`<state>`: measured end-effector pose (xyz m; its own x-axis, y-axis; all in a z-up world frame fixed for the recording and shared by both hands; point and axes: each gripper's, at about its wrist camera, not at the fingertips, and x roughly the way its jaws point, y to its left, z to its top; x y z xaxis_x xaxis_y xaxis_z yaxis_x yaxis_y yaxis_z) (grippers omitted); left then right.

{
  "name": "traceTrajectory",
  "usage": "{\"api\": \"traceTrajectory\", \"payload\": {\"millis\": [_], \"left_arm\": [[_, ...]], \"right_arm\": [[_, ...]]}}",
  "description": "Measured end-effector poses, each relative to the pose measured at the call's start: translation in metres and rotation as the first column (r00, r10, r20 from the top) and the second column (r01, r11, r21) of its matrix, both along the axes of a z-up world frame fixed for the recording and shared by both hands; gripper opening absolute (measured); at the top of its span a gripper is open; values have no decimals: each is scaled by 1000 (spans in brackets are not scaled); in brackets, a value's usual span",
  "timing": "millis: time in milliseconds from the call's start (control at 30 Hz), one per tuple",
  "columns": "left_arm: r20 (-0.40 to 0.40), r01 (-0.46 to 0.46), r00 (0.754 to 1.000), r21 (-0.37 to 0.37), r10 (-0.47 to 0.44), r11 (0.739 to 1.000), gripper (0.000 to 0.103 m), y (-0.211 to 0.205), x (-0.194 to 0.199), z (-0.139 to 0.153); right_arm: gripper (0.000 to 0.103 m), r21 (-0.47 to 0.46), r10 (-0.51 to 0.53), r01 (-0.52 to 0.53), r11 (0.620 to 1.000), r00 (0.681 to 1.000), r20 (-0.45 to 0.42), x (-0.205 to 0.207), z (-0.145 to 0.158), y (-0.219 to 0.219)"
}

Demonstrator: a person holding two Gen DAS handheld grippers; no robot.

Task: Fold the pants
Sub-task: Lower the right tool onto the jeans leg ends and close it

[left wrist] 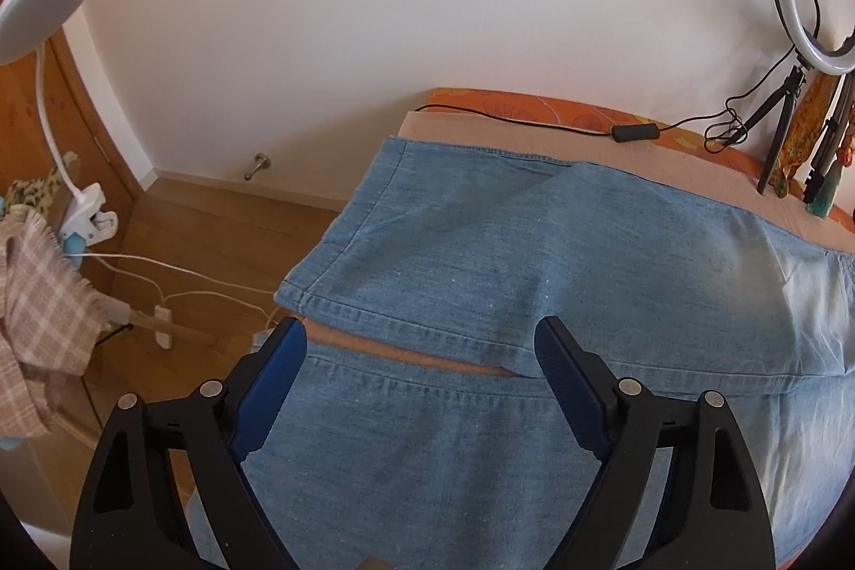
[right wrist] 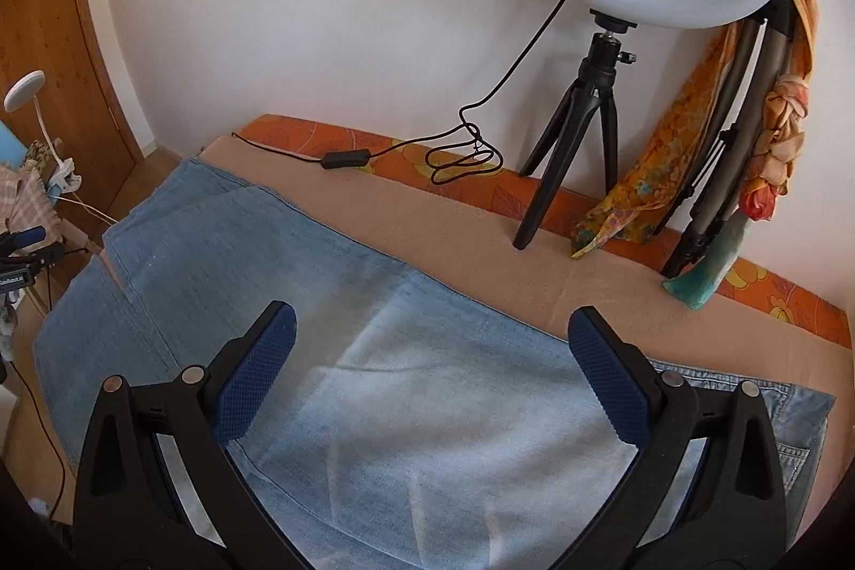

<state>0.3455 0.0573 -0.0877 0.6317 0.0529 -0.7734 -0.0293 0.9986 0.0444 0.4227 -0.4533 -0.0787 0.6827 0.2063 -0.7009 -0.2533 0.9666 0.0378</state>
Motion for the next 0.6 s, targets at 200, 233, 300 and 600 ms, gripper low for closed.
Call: {"api": "traceTrajectory", "payload": {"millis": [200, 233, 300, 600], "left_arm": [[-50, 27, 998, -48, -29, 998, 87, -16, 48, -23], [-61, 29, 998, -69, -33, 997, 87, -17, 56, -28], [-84, 32, 996, -91, -39, 995, 82, -20, 68, -39], [-113, 14, 993, -71, -22, 997, 78, -30, 95, -62]], "right_arm": [[103, -44, 90, -94, 995, 993, -80, 54, -43, 27], [102, -39, 104, -108, 993, 990, -92, 62, -51, 29], [102, -34, 120, -124, 992, 986, -114, 76, -65, 33], [101, -9, 167, -171, 985, 971, -171, 116, -95, 36]]}}
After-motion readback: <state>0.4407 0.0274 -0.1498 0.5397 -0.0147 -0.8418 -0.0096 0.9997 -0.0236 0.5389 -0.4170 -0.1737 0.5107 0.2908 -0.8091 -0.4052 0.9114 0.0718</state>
